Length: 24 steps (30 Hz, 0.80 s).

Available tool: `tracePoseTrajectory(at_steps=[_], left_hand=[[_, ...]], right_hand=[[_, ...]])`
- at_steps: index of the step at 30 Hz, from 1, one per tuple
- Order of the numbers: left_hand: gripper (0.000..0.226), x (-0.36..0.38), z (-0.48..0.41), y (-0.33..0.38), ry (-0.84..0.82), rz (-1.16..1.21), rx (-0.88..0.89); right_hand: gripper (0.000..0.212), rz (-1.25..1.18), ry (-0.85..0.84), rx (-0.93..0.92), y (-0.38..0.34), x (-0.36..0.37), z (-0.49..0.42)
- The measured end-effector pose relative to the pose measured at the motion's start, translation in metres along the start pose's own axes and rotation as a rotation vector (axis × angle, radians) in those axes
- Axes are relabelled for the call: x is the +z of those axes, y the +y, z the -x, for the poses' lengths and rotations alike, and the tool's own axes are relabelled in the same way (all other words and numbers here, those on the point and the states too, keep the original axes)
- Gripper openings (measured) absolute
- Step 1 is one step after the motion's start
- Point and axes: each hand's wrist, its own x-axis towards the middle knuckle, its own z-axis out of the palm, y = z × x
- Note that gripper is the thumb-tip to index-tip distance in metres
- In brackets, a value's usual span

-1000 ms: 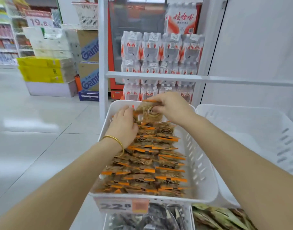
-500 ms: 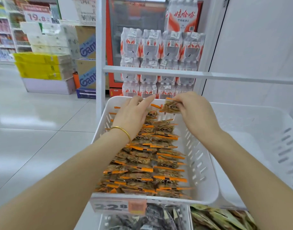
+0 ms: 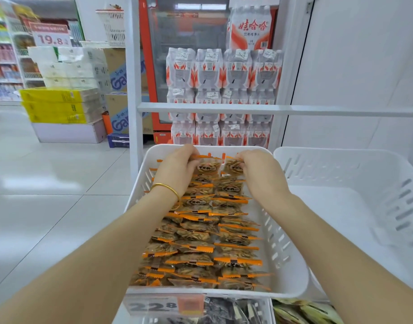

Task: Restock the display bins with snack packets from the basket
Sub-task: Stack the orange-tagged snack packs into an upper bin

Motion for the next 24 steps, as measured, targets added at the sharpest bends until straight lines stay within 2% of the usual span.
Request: tracePoseTrajectory(at_steps=[3,7,9,12,21,24], left_hand=[[0.014,0.0,0.0,-0.001,-0.065,-0.249,0.064],[0.019,0.006,-0.001,-0.005,0.067,-0.445,0.274],[0.021,0.007,-0.003,-0.006,0.071,-0.516,0.236],[0.024,0.009,-0.007,-0.004,-0.034,-0.594,0.15],[0.029,0.012,0.004,-0.005,-0.038,-0.591,0.17],[0.024,0.008,0.007,-0.002,0.026,-0.444,0.183]], right_hand=[[0.02,-0.02,-0.144,-0.028,-0.009,0.009,-0.008],[0.017,-0.044,-0.022,-0.027,-0.006,0.009,-0.009],[0.019,-0.057,-0.038,-0.019,-0.007,0.01,-0.009],[0.02,-0.1,-0.153,0.008,-0.012,0.012,-0.014],[0.026,-0.25,-0.24,0.086,-0.014,0.009,-0.009],[0.026,-0.333,-0.156,0.094,-0.013,0.006,0.001]])
